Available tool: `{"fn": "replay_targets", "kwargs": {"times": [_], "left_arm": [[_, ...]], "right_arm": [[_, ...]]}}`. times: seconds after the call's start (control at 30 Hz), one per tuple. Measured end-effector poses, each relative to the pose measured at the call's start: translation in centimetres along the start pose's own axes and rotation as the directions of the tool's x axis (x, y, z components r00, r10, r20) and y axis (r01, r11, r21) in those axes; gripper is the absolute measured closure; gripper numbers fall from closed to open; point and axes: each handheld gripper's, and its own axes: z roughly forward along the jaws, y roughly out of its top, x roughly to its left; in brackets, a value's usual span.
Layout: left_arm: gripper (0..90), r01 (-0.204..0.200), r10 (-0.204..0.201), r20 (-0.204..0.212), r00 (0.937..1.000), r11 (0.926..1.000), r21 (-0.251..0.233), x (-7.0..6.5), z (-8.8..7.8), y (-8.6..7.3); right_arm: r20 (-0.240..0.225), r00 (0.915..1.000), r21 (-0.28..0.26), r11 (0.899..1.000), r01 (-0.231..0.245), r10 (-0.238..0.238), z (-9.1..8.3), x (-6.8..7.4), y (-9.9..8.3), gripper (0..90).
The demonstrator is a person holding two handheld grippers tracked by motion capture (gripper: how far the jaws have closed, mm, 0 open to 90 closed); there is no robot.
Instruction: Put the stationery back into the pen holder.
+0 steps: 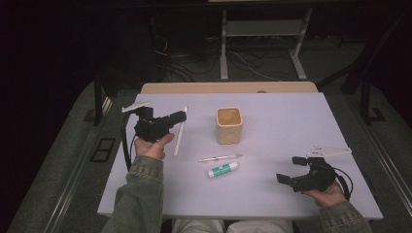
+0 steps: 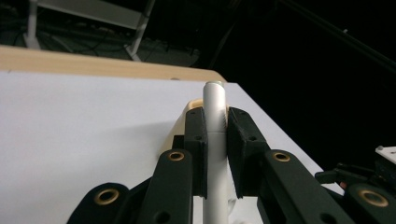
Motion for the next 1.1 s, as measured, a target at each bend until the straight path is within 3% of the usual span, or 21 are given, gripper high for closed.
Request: {"fn": "replay_targets", "kwargs": {"times": [0.47,1.1], "left_arm": [[77.6,-0.042,0.044,0.072,0.9965,0.9988,-0.024,-1.5,1.8,2.1],[77.5,-0.076,0.082,0.172,0.9817,0.9961,-0.046,-2.7,5.1,4.1]], "right_arm": [[-0.002,1.0,-0.004,1.0,0.004,-0.004,-0.1,-0.1,0.0,0.4],[0.004,0.9999,-0.016,1.0,0.01,-0.01,-0.2,-0.2,-0.1,0.4]]}}
